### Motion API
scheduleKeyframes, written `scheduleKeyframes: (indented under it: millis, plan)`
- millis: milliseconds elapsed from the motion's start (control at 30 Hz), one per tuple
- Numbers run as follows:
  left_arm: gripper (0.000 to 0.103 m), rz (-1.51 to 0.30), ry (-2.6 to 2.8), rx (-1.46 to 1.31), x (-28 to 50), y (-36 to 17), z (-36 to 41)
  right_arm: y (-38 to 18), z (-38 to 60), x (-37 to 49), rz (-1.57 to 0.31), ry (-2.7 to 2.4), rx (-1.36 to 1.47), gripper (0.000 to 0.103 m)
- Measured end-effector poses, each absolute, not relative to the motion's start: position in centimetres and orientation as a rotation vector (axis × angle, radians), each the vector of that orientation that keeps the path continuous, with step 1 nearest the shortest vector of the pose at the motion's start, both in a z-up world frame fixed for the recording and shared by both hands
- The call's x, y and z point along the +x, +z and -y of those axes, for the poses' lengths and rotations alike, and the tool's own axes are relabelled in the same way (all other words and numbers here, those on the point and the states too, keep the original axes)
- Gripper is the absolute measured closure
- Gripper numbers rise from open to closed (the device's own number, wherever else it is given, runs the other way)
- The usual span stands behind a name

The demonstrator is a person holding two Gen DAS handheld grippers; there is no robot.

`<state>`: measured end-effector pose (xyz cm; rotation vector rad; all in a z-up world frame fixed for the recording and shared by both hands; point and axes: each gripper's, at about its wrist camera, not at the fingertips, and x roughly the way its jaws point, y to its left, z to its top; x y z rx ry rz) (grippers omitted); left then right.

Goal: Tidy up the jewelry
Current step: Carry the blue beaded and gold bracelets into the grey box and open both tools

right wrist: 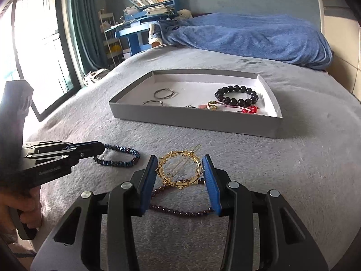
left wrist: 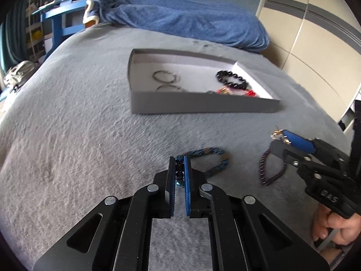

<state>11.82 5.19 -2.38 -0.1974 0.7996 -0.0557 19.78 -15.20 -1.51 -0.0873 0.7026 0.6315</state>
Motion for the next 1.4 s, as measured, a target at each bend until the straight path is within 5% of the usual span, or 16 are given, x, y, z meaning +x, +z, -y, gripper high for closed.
scheduleKeyframes:
  millis: [833,1400]
  plan:
    - [0.095,-0.623,-0.154,-0.159,16.0,8.5,-4.4,2.4,16.5,23.7,-0.678,0.615,-0.073,0.062]
    - [0.095,-0.614,-0.132,-0.087,23.0,9.8,-4.8,4.2,11.9,31.4,-0.723,0.595,-0.114,0.062]
